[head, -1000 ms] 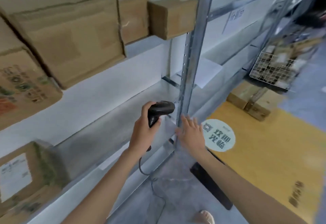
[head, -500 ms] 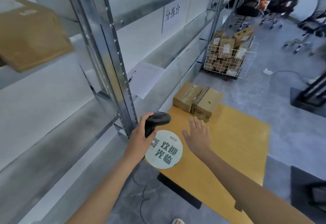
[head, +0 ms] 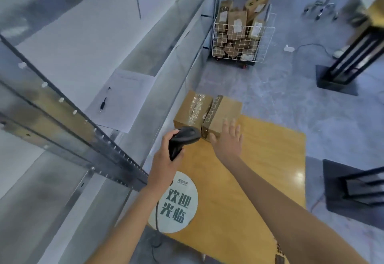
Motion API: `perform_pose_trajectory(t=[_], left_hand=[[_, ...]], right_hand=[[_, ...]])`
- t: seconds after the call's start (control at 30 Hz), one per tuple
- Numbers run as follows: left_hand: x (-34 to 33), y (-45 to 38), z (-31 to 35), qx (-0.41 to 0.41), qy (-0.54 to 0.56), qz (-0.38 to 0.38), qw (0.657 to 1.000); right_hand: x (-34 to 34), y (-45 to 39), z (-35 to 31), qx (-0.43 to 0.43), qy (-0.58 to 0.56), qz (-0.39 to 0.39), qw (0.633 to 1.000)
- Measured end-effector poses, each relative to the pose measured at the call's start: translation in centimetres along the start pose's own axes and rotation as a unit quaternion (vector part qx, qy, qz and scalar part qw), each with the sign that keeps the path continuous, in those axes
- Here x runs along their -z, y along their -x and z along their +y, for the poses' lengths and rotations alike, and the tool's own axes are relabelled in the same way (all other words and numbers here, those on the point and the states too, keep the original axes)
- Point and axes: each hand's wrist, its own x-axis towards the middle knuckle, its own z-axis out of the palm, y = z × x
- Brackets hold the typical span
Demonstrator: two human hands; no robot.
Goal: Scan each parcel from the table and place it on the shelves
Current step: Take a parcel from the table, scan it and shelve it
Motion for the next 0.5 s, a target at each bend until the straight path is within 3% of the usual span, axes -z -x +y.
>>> perform_pose_trajectory(t=[0.3, 0.5], left_hand=[[-2.4, -6.0, -2.8, 0.037, 0.031, -0.002, 0.999], [-3.1, -8.1, -4.3, 0.070, 0.042, -0.002, 0.997]], right_hand=[[-3.3, -10.0, -2.7, -0.068, 0.049, -0.001, 0.996], [-6.4, -12.2, -2.5, -0.086, 0.071, 0.031, 0.993]])
